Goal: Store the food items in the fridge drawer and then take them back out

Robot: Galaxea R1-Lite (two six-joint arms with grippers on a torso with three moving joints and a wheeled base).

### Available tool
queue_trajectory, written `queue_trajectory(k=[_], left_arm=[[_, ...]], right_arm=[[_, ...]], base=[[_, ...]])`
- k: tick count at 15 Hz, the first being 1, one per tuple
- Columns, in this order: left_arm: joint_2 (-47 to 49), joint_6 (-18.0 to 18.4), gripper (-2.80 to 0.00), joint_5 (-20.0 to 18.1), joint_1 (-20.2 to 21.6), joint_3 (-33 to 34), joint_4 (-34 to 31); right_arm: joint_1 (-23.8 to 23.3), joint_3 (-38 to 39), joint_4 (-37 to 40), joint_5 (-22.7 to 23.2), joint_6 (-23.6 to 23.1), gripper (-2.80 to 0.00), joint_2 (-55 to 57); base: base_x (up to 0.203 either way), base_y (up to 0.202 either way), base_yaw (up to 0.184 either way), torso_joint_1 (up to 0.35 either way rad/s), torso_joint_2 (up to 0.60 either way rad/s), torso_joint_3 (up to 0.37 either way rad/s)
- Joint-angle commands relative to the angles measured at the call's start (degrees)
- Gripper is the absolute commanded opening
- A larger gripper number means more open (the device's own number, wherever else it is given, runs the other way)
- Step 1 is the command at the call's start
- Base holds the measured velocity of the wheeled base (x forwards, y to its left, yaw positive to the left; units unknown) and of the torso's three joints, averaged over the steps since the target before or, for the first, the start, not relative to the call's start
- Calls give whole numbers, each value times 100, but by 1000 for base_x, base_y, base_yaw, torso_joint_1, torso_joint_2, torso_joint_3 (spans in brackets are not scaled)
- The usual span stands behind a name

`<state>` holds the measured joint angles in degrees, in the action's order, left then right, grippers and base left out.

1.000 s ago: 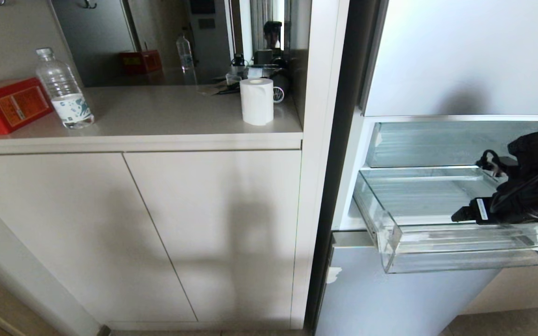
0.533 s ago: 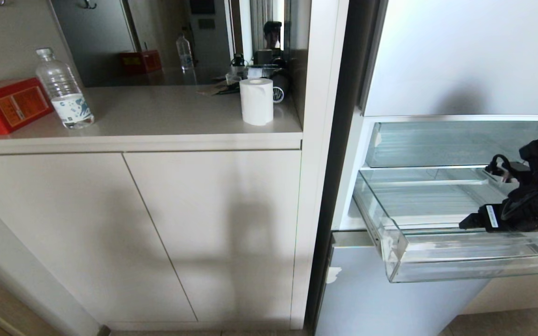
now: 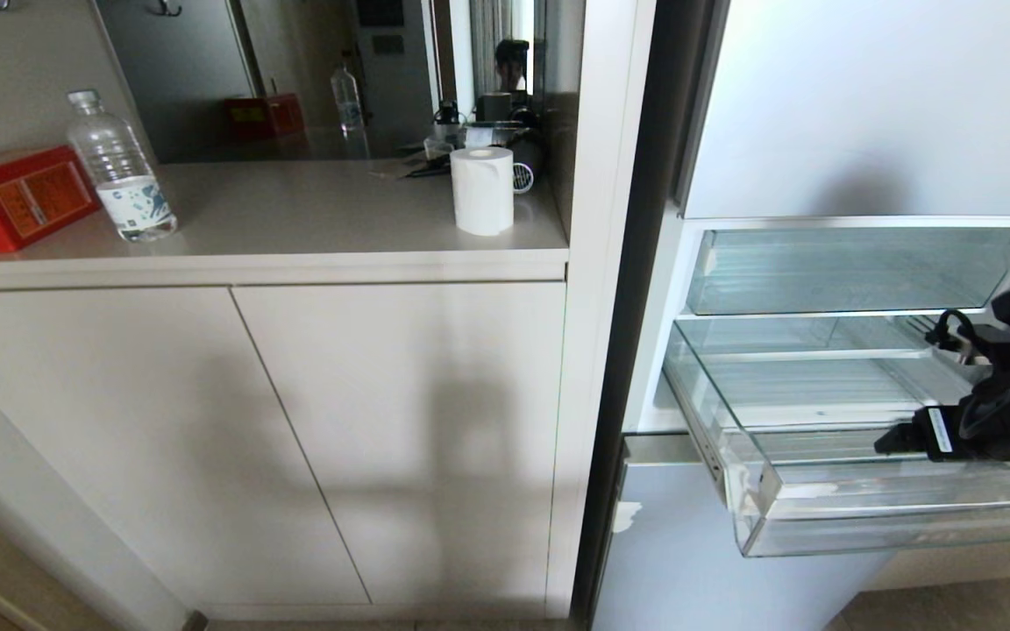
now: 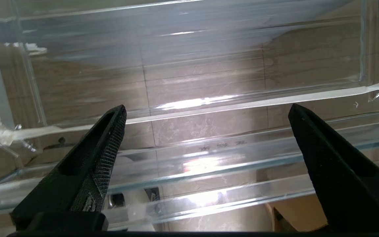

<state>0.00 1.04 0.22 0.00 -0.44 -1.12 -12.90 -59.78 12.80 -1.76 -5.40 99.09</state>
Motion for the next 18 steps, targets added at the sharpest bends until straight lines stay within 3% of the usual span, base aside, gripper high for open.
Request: queue_trajectory(k=[1, 4, 6, 8, 13, 14, 18], left_arm=[[9, 2, -280, 4, 0, 0, -2], [9, 2, -280, 4, 0, 0, -2], [9, 2, -280, 4, 0, 0, -2], [9, 2, -280, 4, 0, 0, -2], [9, 2, -280, 4, 0, 0, -2], [9, 2, -280, 4, 0, 0, -2], [9, 2, -280, 4, 0, 0, -2]], right_arm=[[-21, 211, -38, 0, 12, 0, -187], [-2, 166, -721, 27, 49, 0, 50], [115, 168, -1868, 20, 118, 0, 334], [340, 206, -2729, 22, 575, 0, 445], [697, 625, -2805, 28, 974, 0, -808], [781, 816, -2796, 34, 977, -280, -1194], [1216, 1922, -2561, 49, 967, -280, -3047]], base=[[0, 0, 0, 0, 0, 0], [0, 0, 0, 0, 0, 0], [0, 0, 0, 0, 0, 0], [0, 0, 0, 0, 0, 0], [0, 0, 0, 0, 0, 0], [0, 0, 0, 0, 0, 0], [0, 0, 0, 0, 0, 0]])
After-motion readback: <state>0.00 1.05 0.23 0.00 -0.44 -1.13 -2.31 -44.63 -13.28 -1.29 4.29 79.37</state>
